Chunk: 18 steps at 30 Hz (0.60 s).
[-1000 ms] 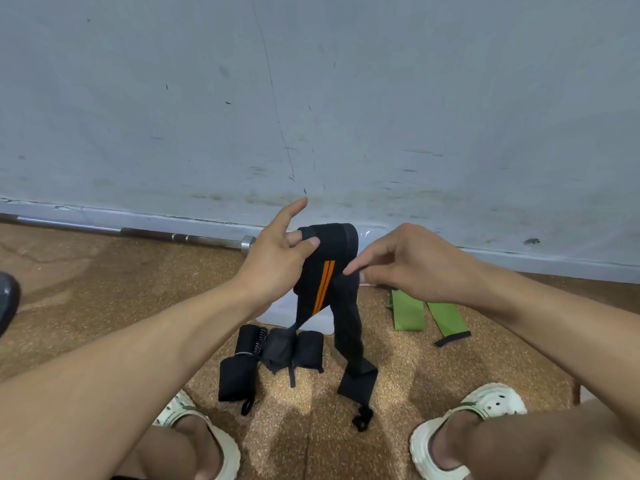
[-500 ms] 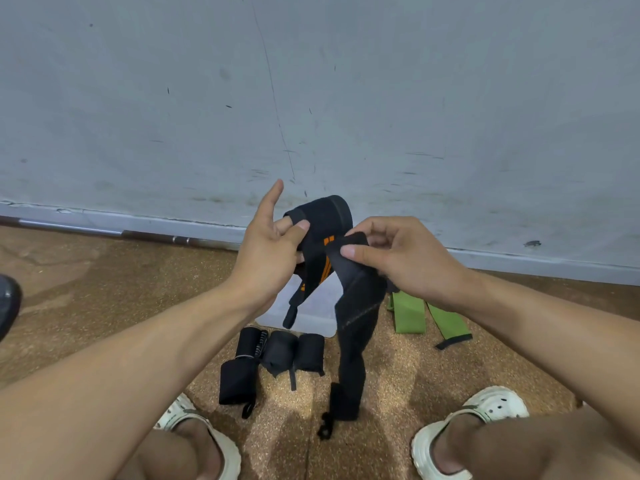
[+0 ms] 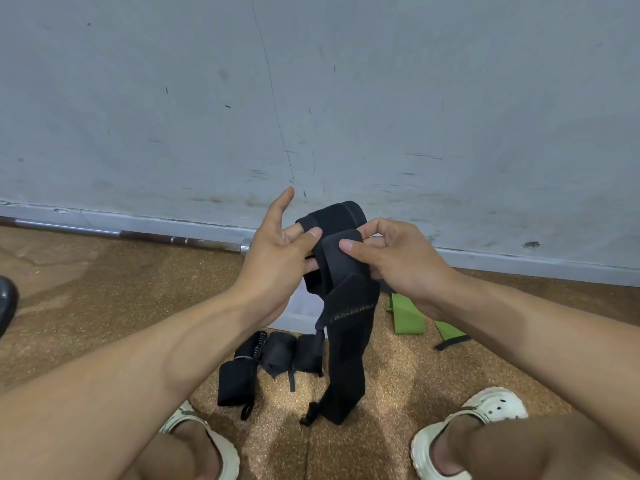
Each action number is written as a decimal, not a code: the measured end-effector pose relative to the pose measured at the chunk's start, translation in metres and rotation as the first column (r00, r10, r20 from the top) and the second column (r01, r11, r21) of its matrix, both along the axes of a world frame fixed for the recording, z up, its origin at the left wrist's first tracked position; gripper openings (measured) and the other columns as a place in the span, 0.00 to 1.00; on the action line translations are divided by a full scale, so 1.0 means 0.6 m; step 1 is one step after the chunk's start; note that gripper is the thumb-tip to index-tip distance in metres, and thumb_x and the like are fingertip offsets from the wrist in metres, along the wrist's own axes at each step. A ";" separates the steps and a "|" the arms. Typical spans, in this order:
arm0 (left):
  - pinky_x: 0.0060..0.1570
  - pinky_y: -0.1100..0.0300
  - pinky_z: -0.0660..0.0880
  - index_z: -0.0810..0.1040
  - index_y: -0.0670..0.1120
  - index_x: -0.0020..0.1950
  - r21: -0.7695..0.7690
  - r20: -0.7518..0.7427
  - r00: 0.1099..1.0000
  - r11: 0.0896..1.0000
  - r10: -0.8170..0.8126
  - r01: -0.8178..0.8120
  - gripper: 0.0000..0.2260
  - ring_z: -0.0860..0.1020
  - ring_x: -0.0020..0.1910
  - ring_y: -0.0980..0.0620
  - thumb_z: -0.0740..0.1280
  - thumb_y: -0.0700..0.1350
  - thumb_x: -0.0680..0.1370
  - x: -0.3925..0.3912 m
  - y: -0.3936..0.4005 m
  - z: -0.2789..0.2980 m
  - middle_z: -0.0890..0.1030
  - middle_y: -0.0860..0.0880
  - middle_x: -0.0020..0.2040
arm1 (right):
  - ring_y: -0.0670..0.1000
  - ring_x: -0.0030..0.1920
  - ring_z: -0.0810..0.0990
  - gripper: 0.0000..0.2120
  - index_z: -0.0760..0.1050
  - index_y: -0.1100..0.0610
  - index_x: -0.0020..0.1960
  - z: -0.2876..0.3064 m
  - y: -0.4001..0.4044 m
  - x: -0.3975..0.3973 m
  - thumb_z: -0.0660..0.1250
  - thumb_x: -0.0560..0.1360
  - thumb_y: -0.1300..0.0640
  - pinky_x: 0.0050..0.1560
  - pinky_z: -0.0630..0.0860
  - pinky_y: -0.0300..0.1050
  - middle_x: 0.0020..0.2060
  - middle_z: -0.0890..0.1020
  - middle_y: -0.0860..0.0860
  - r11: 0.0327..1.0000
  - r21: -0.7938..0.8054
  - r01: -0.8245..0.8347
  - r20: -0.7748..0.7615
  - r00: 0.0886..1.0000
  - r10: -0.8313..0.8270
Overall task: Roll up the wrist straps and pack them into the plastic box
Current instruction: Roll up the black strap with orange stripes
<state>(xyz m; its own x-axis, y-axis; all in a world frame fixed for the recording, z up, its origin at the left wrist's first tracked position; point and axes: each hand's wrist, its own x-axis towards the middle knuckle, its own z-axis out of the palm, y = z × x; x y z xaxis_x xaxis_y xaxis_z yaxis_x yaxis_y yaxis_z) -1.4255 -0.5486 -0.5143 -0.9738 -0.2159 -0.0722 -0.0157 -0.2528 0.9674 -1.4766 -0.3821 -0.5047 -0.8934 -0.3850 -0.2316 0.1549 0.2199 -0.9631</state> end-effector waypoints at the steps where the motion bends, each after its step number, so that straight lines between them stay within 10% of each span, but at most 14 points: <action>1: 0.49 0.57 0.83 0.53 0.55 0.83 0.004 0.004 1.000 1.000 -0.003 0.003 0.32 0.86 0.54 0.48 0.62 0.35 0.84 0.001 0.000 0.001 0.87 0.44 0.55 | 0.48 0.35 0.85 0.06 0.79 0.58 0.51 0.000 -0.001 0.000 0.73 0.78 0.56 0.34 0.78 0.38 0.40 0.88 0.54 1.000 0.004 0.004 0.001 1.000 -0.004; 18: 0.54 0.49 0.83 0.52 0.58 0.82 -0.102 0.065 0.997 0.994 0.047 -0.041 0.46 0.86 0.53 0.45 0.73 0.29 0.75 0.006 -0.001 0.007 0.87 0.47 0.55 | 0.39 0.34 0.82 0.11 0.79 0.54 0.50 0.004 -0.004 0.003 0.78 0.73 0.52 0.34 0.76 0.32 0.40 0.84 0.48 0.984 0.159 0.081 -0.091 0.994 -0.067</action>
